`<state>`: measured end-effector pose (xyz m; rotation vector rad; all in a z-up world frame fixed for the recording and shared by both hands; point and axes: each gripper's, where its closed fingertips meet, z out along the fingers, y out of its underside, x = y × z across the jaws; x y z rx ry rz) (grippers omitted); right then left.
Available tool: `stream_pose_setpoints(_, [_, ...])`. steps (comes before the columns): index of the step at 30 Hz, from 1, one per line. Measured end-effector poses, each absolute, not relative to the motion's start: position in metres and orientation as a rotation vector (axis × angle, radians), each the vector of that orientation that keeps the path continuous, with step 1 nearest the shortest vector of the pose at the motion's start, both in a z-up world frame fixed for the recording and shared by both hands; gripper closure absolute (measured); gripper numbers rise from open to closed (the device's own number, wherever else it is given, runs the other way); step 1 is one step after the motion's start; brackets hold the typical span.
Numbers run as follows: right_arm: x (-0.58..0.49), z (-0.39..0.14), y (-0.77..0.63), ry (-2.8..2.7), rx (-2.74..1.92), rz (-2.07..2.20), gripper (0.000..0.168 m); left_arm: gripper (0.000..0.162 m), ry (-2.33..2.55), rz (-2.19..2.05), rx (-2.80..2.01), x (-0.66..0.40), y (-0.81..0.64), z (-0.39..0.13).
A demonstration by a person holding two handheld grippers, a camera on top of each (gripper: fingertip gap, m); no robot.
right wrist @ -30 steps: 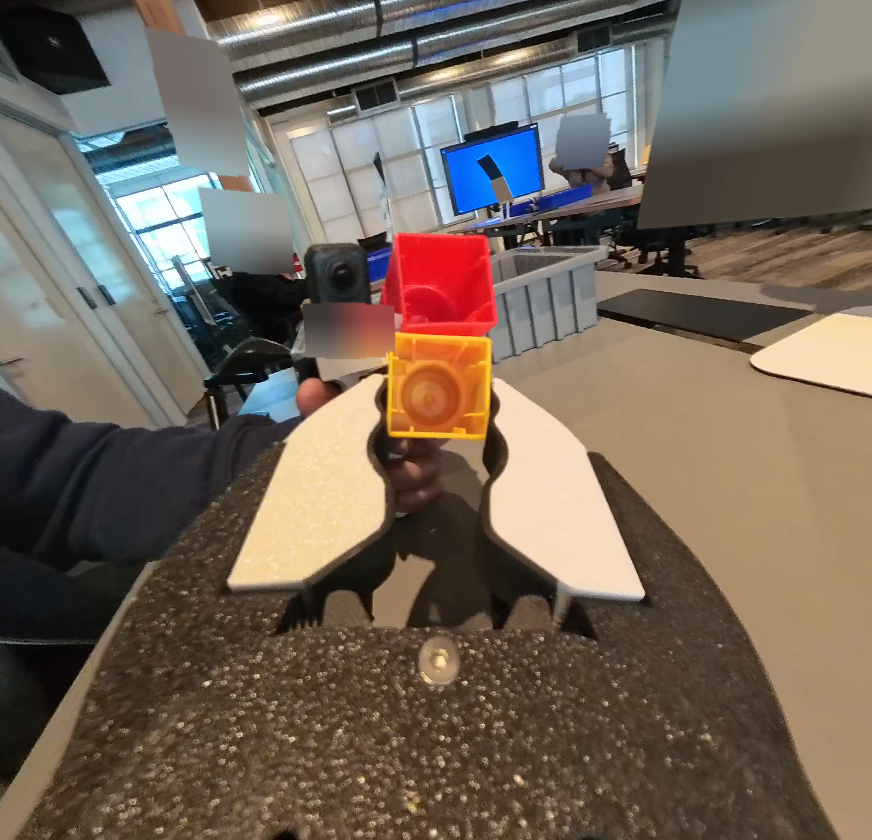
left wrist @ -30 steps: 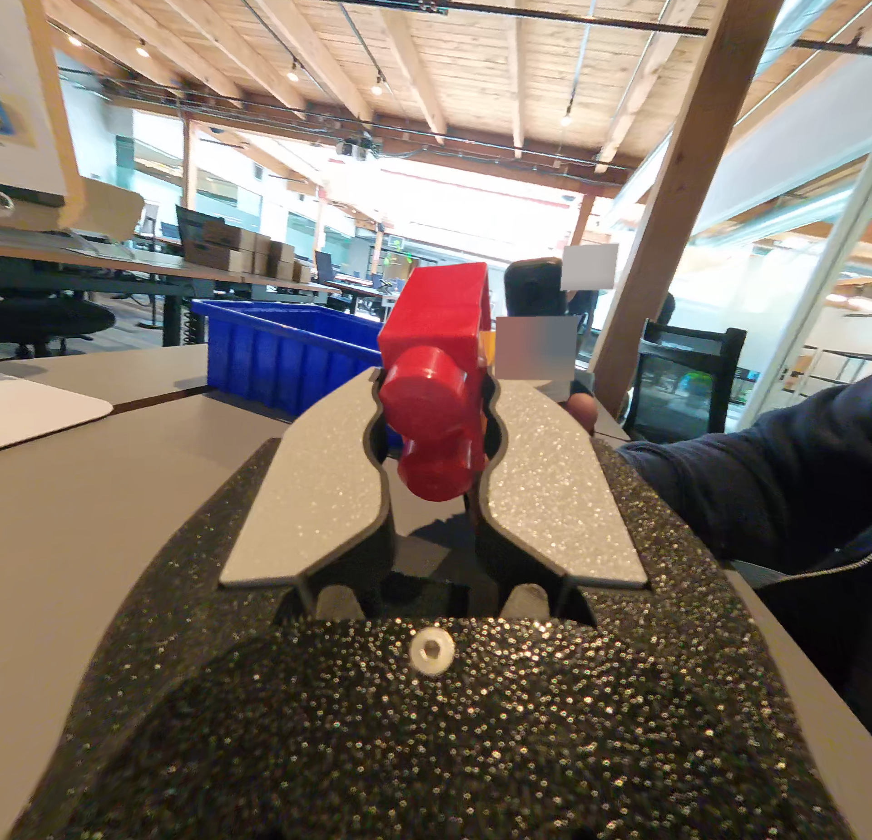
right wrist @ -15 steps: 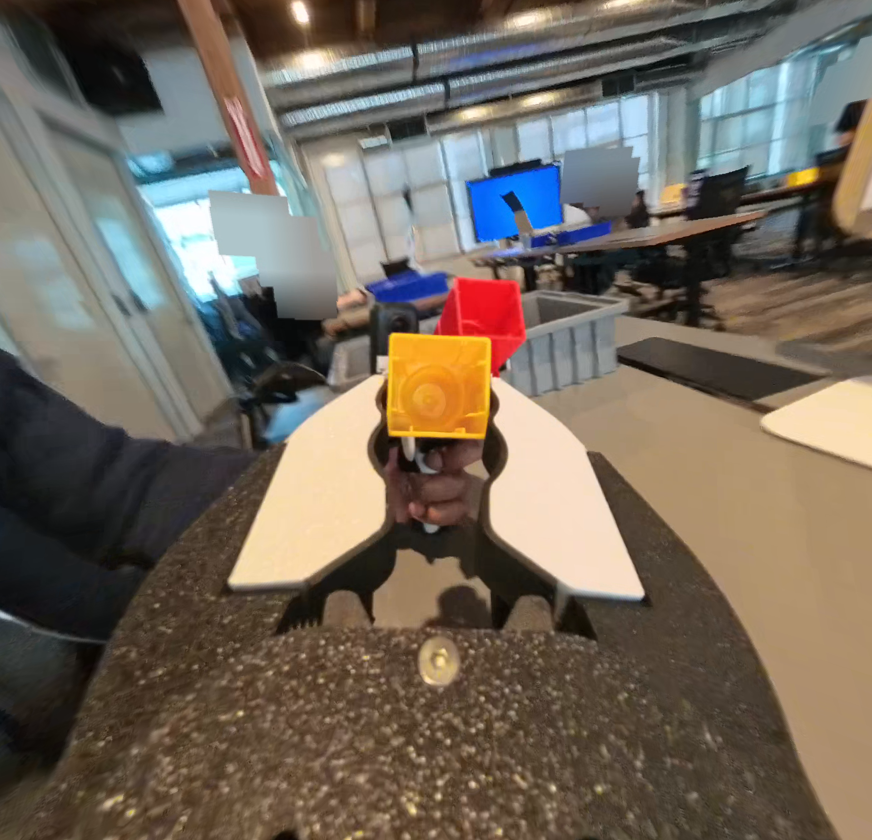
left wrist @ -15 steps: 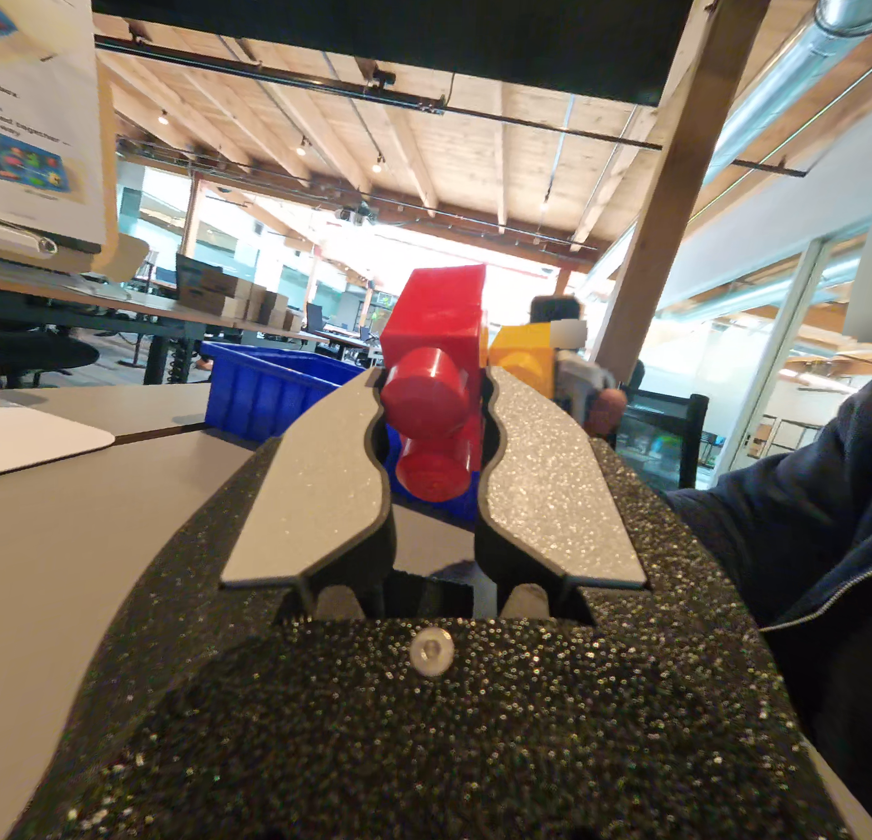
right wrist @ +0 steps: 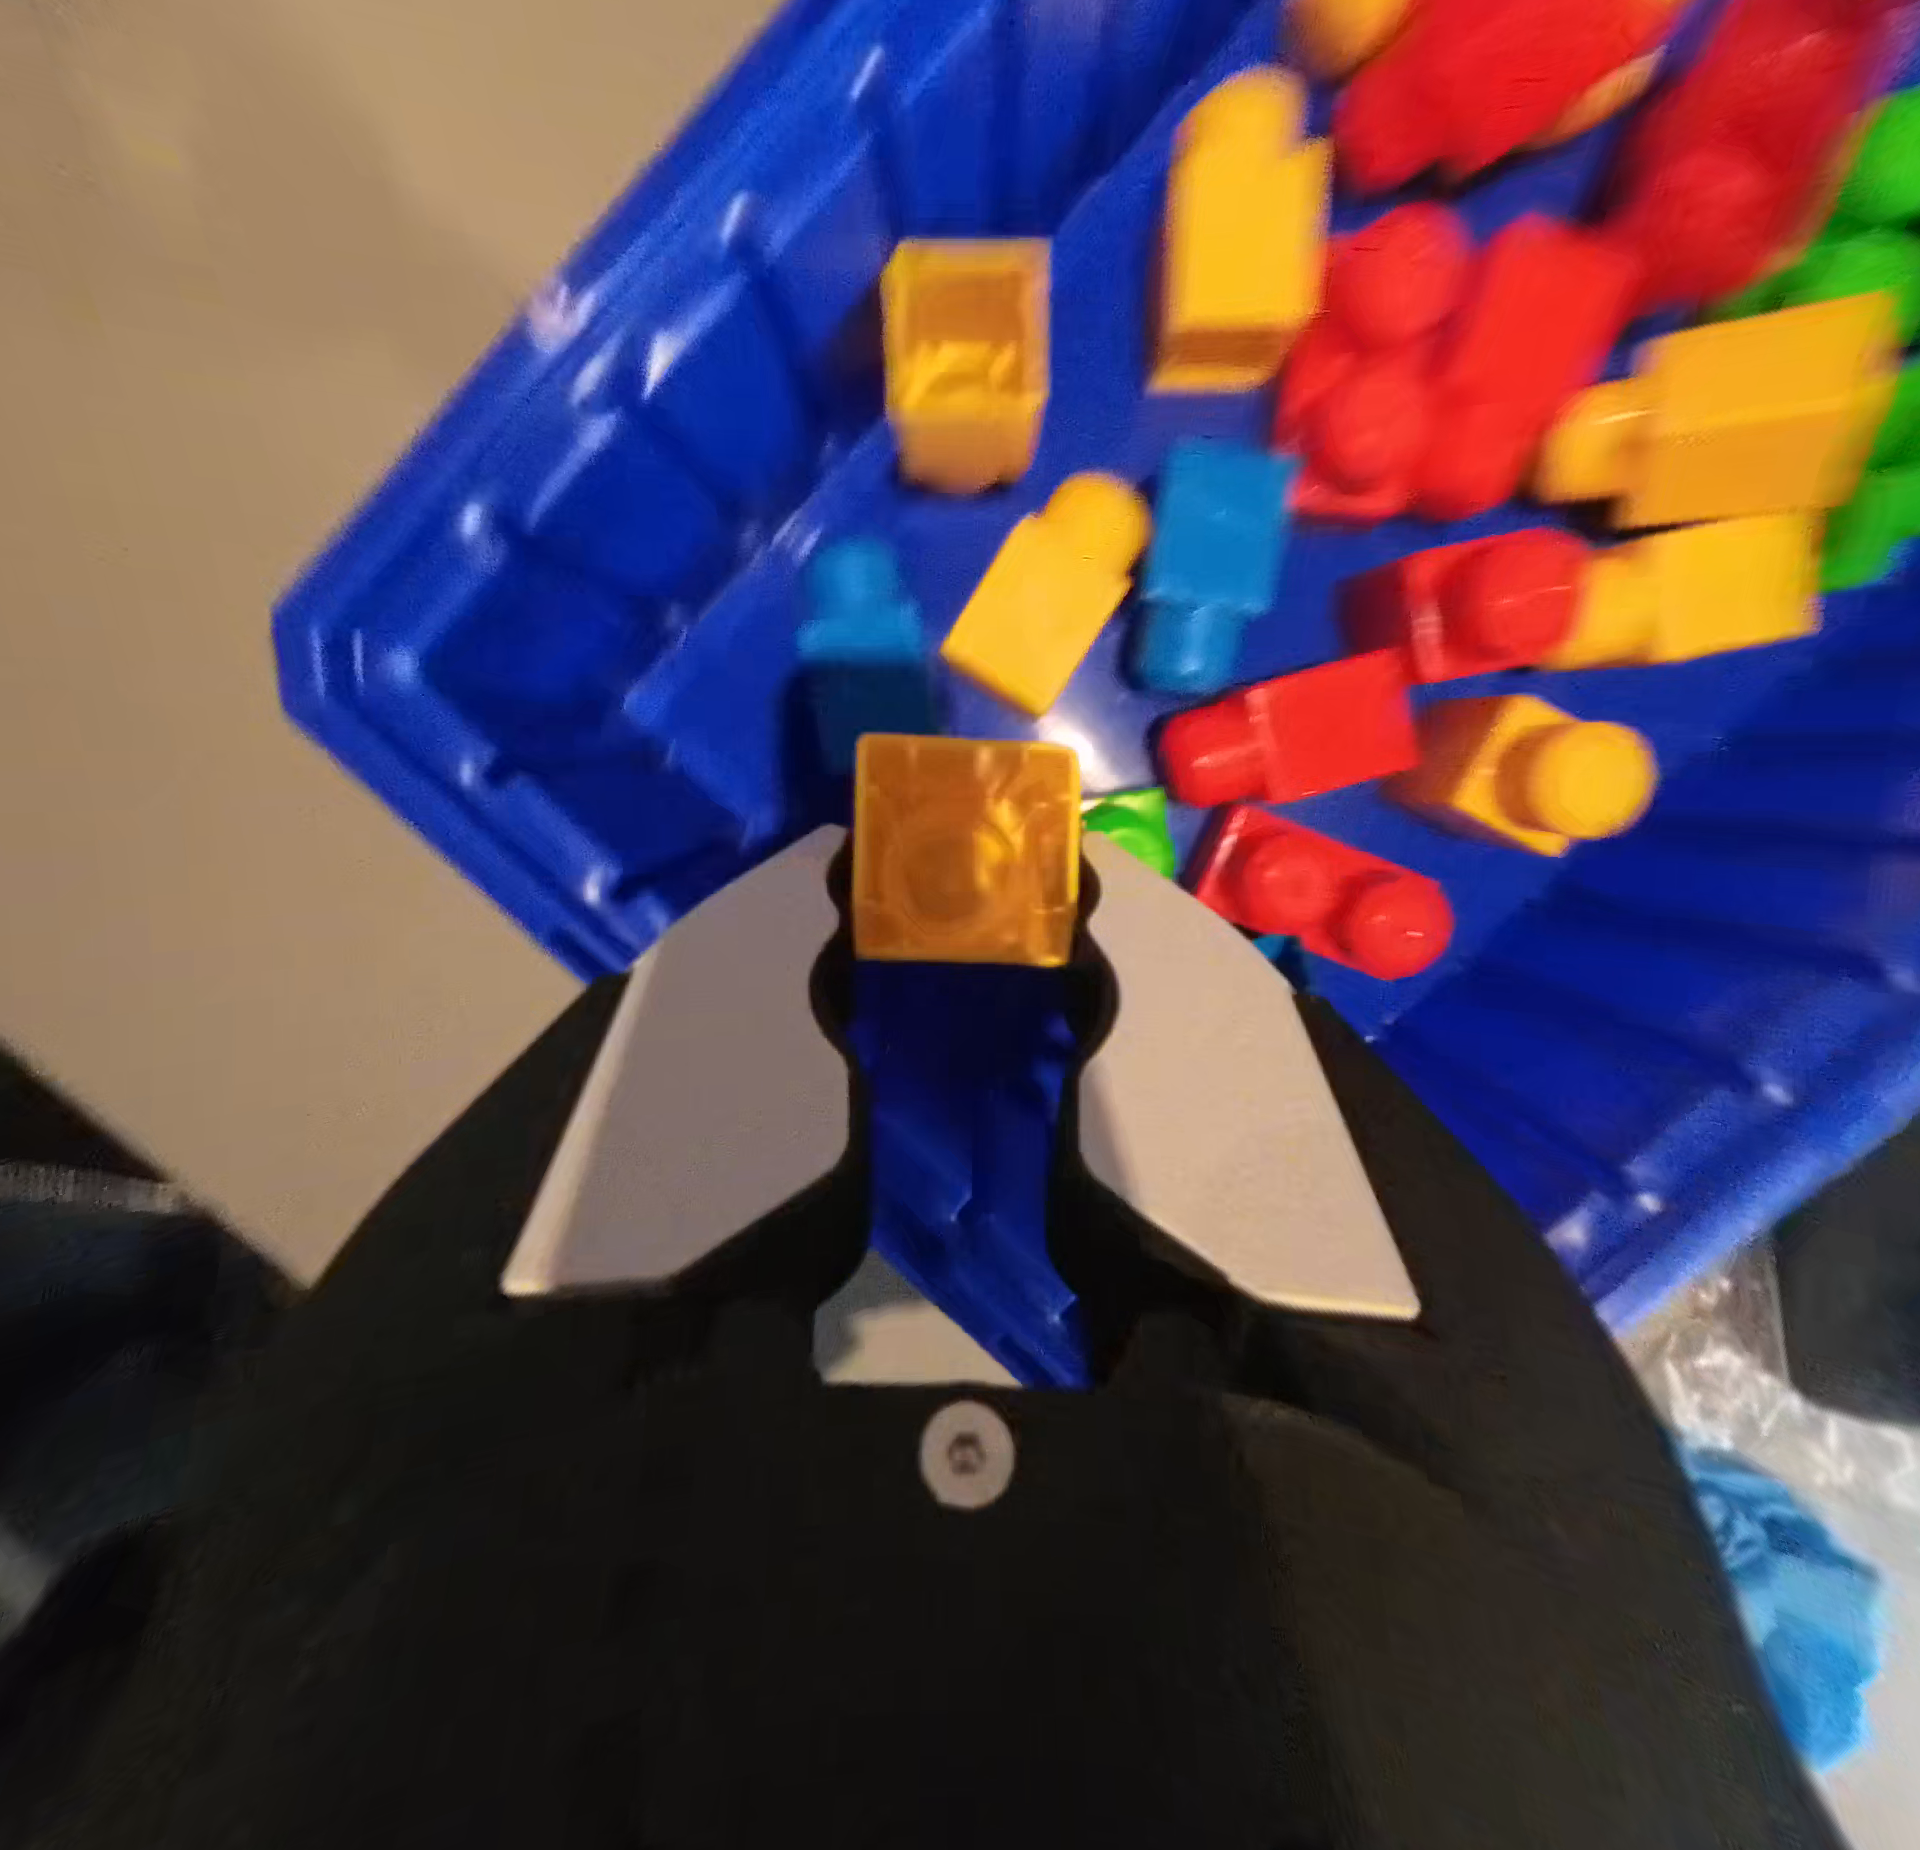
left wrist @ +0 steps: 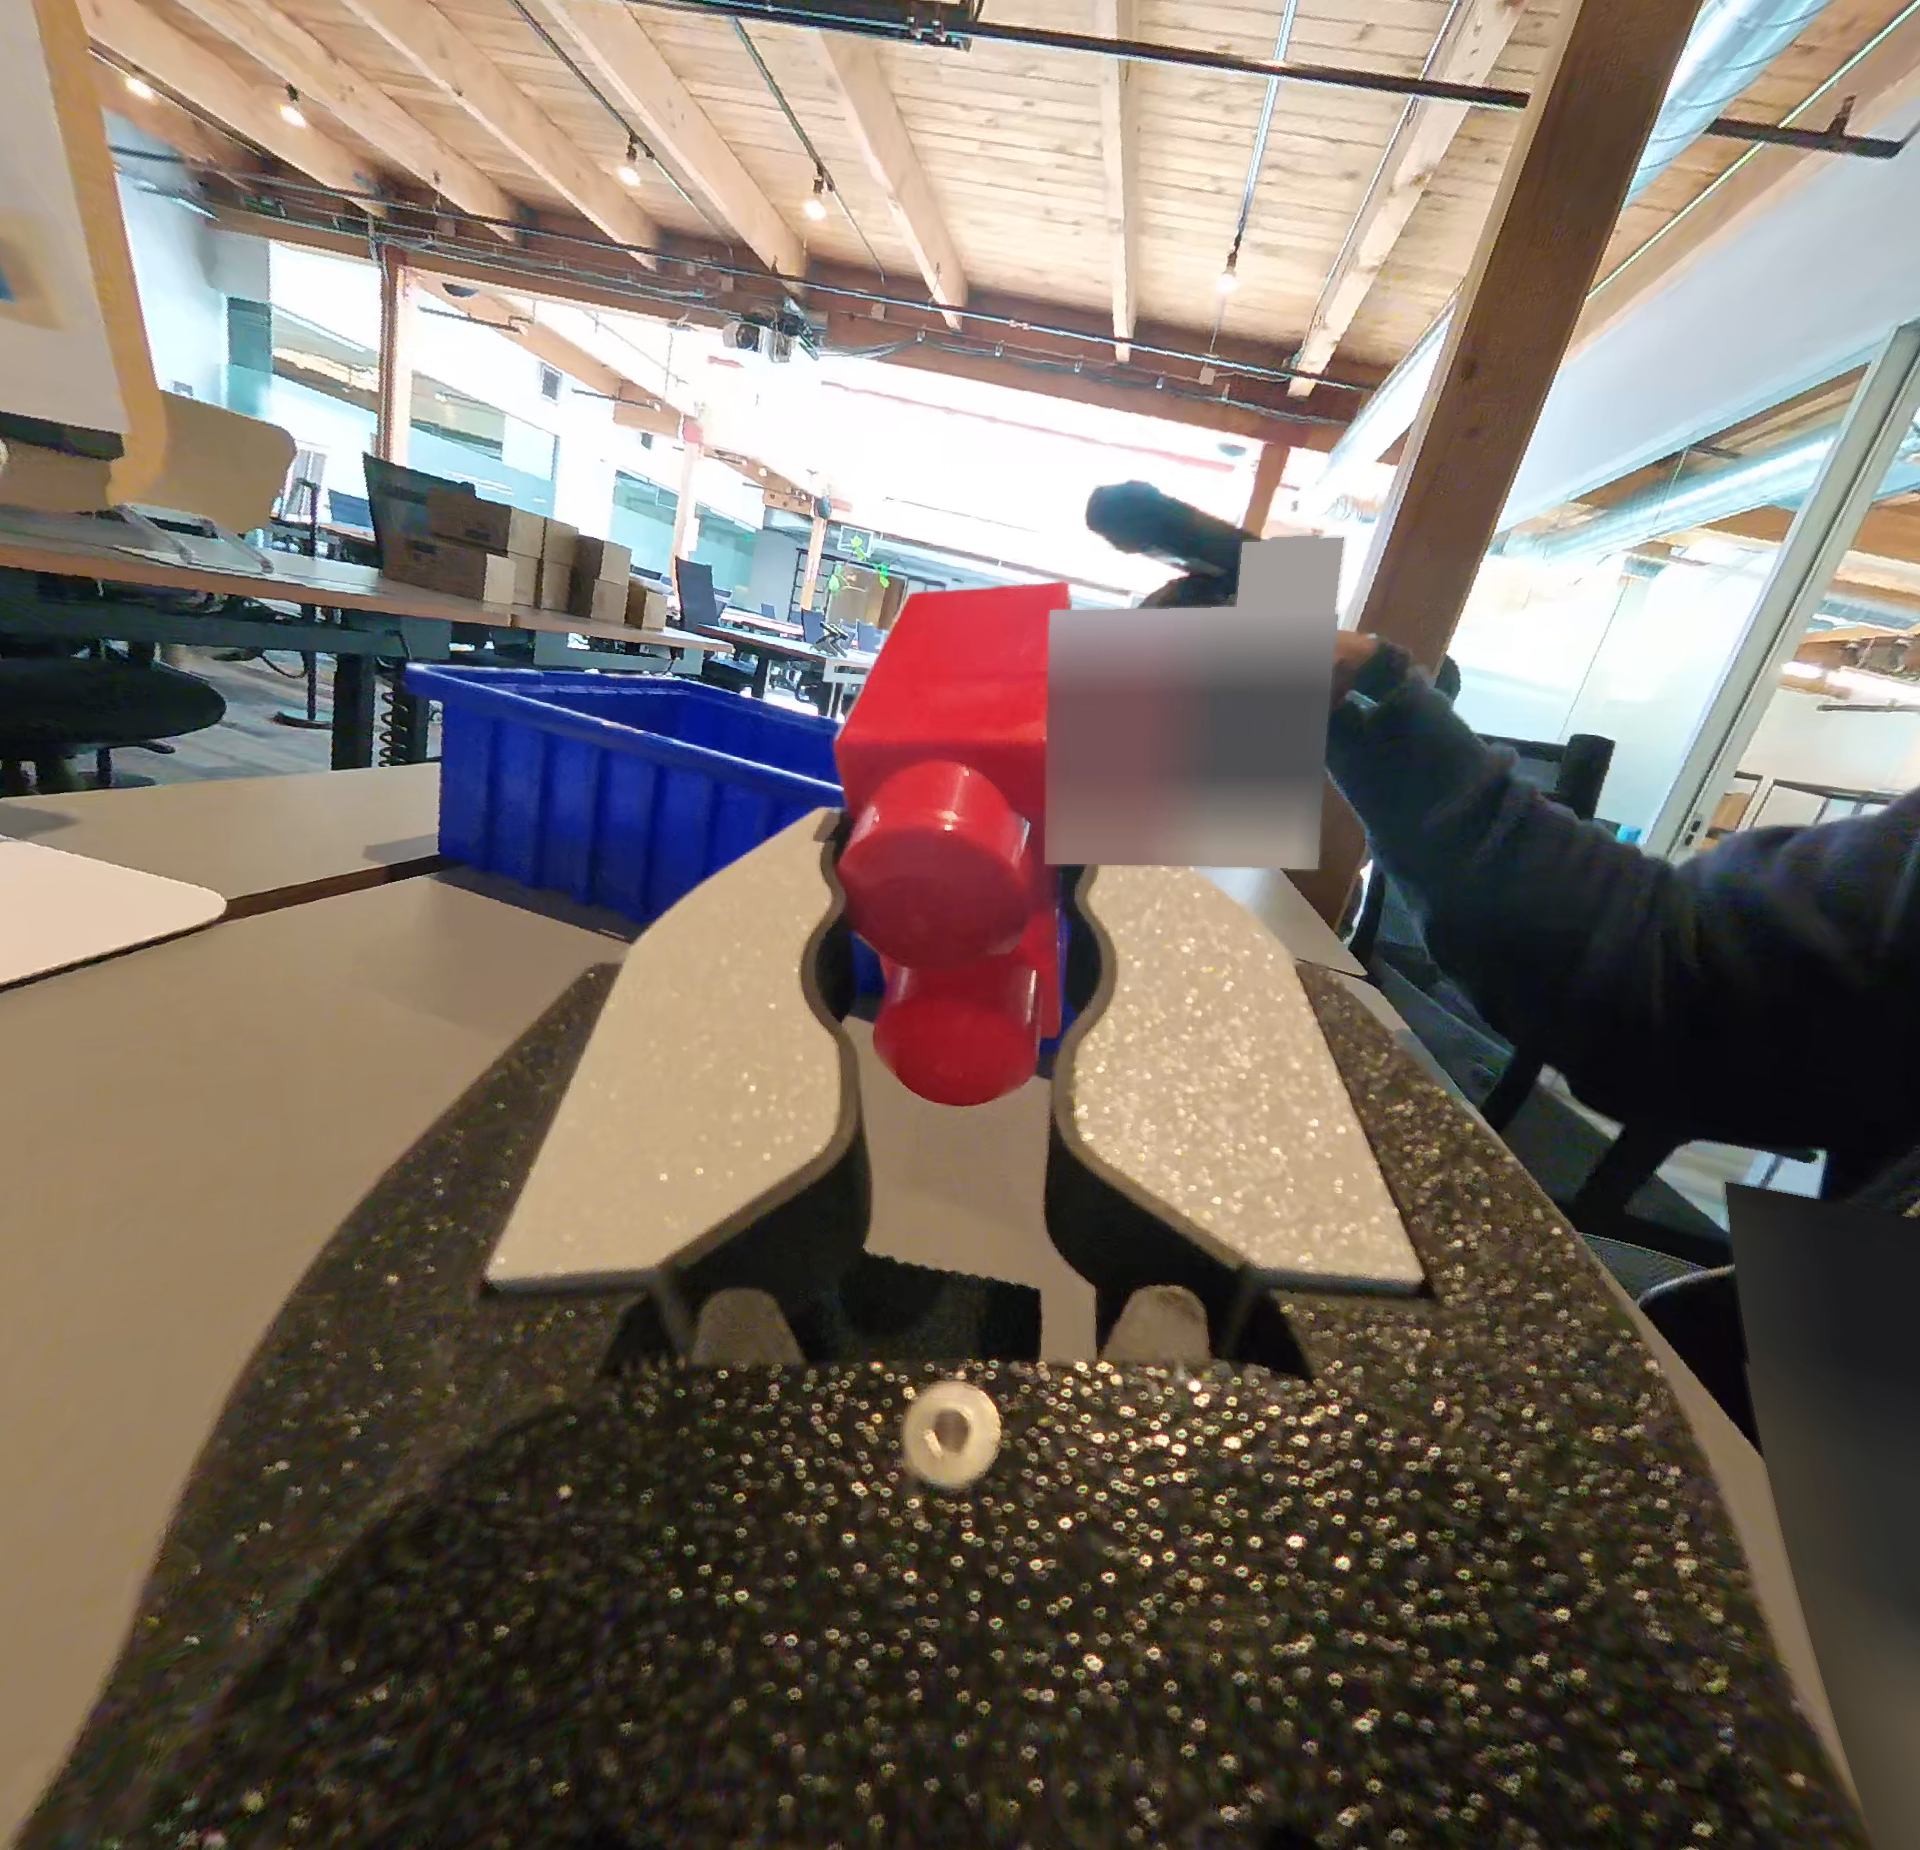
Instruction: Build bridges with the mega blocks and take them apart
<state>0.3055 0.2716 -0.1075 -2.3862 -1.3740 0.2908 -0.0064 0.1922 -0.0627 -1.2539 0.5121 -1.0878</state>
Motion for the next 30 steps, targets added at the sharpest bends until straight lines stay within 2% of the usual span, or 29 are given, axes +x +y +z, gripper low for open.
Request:
stream_pose_setpoints(5, [0.314,-0.148,0.249,-1.833,-2.561,0.267,0.13,0.126,0.548,-1.082,-1.281,0.0,0.19,-0.07])
stream_pose_setpoints(8, [0.313,-0.154,0.25,-1.936,-2.585,0.273,0.126,0.126,0.543,-1.088,-1.285,-0.002,0.189,-0.071])
stream_pose_setpoints(11, [0.3,-0.143,0.259,-1.917,-2.477,0.221,0.099,0.126,0.542,-1.078,-1.295,-0.003,0.189,-0.072])
stream_pose_setpoints(14, [0.267,-0.119,0.266,-1.845,-2.278,0.195,0.084,0.126,0.55,-1.043,-1.312,-0.002,0.192,-0.074])
stream_pose_setpoints(16, [0.217,-0.092,0.258,-1.786,-2.043,0.294,0.082,0.126,0.566,-0.997,-1.326,-0.001,0.193,-0.076])
stream_pose_setpoints(20, [0.093,-0.045,0.203,-1.638,-1.619,0.701,0.087,0.126,0.657,-0.891,-1.344,0.003,0.192,-0.083])
stream_pose_setpoints(25, [0.016,-0.059,0.175,-1.59,-1.543,0.965,0.087,0.126,0.789,-0.831,-1.326,0.007,0.181,-0.088])
stream_pose_setpoints(28, [0.007,-0.072,0.173,-1.597,-1.564,1.025,0.101,0.126,0.839,-0.849,-1.318,0.01,0.175,-0.088])
stream_pose_setpoints(30, [0.007,-0.072,0.174,-1.57,-1.541,1.055,0.128,0.126,0.861,-0.869,-1.326,0.012,0.172,-0.09])
